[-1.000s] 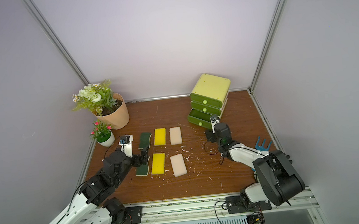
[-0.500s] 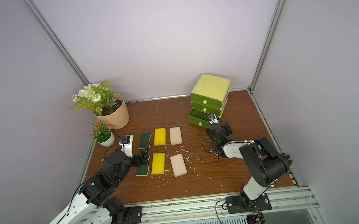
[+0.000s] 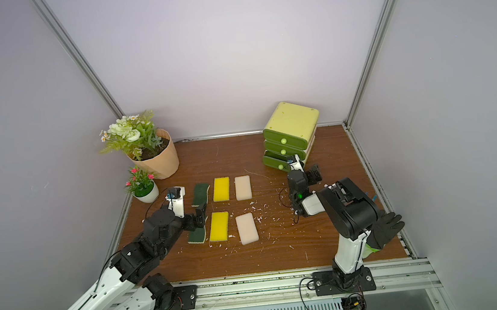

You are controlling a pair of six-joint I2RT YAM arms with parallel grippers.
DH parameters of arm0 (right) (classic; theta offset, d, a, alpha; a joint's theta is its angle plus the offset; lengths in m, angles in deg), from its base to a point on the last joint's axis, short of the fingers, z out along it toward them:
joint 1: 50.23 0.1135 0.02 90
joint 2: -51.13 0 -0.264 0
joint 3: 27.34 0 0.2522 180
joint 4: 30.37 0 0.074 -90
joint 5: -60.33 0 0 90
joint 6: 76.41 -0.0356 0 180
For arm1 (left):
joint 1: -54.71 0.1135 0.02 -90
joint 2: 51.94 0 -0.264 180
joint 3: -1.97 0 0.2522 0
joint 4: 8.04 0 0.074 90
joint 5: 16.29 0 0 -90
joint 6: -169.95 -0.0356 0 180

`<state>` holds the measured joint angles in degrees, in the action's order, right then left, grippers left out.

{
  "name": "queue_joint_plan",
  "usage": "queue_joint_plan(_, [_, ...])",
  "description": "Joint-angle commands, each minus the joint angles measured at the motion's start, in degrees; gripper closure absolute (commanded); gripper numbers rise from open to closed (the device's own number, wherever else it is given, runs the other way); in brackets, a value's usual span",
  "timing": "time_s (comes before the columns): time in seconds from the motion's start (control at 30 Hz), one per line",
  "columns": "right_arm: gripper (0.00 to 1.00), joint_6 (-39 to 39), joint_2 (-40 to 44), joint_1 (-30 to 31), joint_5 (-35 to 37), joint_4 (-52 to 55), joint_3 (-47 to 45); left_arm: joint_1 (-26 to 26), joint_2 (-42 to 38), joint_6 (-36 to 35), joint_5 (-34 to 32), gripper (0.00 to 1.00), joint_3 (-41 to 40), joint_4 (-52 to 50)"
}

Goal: Take the sponge out of the drawer
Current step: Close the drawer in the storage box.

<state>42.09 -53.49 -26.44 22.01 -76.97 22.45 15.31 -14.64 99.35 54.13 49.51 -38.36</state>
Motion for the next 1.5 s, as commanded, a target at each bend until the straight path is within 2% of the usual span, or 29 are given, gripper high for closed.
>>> queue_joint_plan(0.0, [0.06, 9.7, -3.3, 0.5, 7.5, -15.3, 2.1, 0.5, 0.0, -0.7, 0.2, 0.02, -0.6, 0.8])
queue_joint_plan(0.13, [0.03, 22.5, -10.1, 1.5, 10.9, -31.9, 3.2, 0.5, 0.0, -0.8, 0.4, 0.02, -0.6, 0.8])
queue_joint_plan(0.2, [0.01, 32.2, -15.0, 2.2, 12.1, -44.3, 4.2, 0.5, 0.0, -0.7, 0.3, 0.02, -0.6, 0.8])
queue_joint_plan(0.27, [0.01, 36.9, -18.1, 2.7, 13.0, -45.2, 6.3, 0.5, -0.1, -0.8, 0.4, 0.02, -0.6, 0.8])
queue_joint_plan(0.63, [0.01, 37.0, -16.6, 5.8, 10.6, -45.2, 4.0, 0.5, -0.5, -0.8, -0.1, 0.02, -0.6, 0.7])
queue_joint_plan(0.97, [0.01, 32.6, -5.2, 11.0, 9.8, -45.2, -6.2, 0.5, -1.1, -1.3, -0.5, 0.02, -1.0, 1.0])
queue_joint_plan(1.07, [0.01, 29.4, -0.6, 13.4, 8.3, -43.7, -10.0, 0.5, -1.4, -1.6, -0.6, 0.02, -1.0, 1.2])
queue_joint_plan(1.2, [0.01, 19.6, 8.0, 15.6, 5.5, -32.8, -13.7, 0.5, -2.0, -2.1, -0.8, 0.02, -1.7, 1.7])
queue_joint_plan(1.23, [0.01, 16.0, 10.9, 15.7, 4.2, -28.0, -14.1, 0.5, -2.1, -2.3, -0.8, 0.02, -1.8, 1.8])
queue_joint_plan(1.33, [0.01, 0.3, 22.3, 15.6, -4.1, -4.5, -14.1, 0.5, -2.5, -2.8, -1.3, 0.02, -2.4, 2.3])
queue_joint_plan(1.4, [0.02, -11.5, 30.7, 14.5, -14.7, 13.9, -11.9, 0.5, -2.7, -2.9, -1.9, 0.02, -2.7, 2.4])
queue_joint_plan(1.47, [0.01, -18.0, 36.3, 13.6, -23.8, 23.6, -10.5, 0.5, -2.9, -3.0, -2.8, 0.02, -2.8, 2.6])
